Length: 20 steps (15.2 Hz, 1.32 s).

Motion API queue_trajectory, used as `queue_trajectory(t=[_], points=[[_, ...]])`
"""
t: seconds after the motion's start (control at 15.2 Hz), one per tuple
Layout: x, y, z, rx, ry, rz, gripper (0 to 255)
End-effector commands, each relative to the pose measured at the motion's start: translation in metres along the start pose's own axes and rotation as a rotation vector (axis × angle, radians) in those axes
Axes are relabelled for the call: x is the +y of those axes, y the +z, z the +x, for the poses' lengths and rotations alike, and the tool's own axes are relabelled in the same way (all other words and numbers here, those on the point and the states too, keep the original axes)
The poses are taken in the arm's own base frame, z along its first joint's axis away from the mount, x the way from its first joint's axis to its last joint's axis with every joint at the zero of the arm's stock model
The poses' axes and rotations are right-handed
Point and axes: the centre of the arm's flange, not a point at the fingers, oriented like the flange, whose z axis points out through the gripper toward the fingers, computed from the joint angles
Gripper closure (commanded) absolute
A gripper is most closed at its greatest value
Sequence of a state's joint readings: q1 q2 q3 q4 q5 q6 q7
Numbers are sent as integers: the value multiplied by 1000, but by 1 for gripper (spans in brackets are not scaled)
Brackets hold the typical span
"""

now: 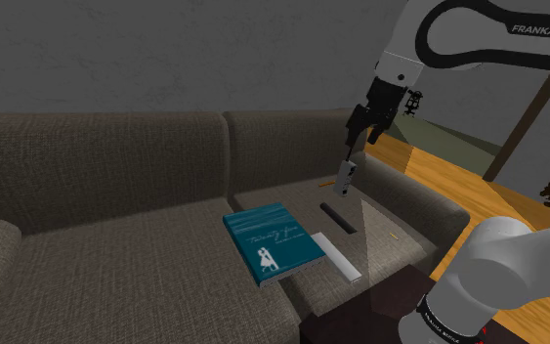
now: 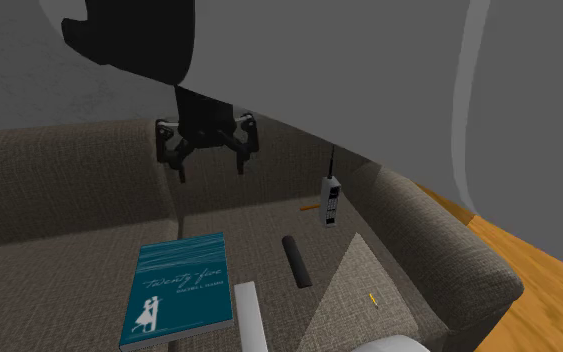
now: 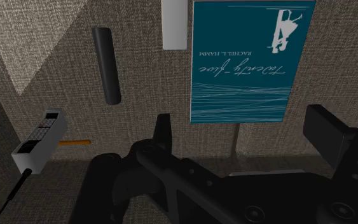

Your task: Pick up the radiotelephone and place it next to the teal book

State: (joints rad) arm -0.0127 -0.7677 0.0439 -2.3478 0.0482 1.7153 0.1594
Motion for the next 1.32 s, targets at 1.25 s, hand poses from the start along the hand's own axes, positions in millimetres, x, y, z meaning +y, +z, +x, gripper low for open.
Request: queue_trajectory(t=[1.25], points=[[185,121,113,-23,35,-38,0]])
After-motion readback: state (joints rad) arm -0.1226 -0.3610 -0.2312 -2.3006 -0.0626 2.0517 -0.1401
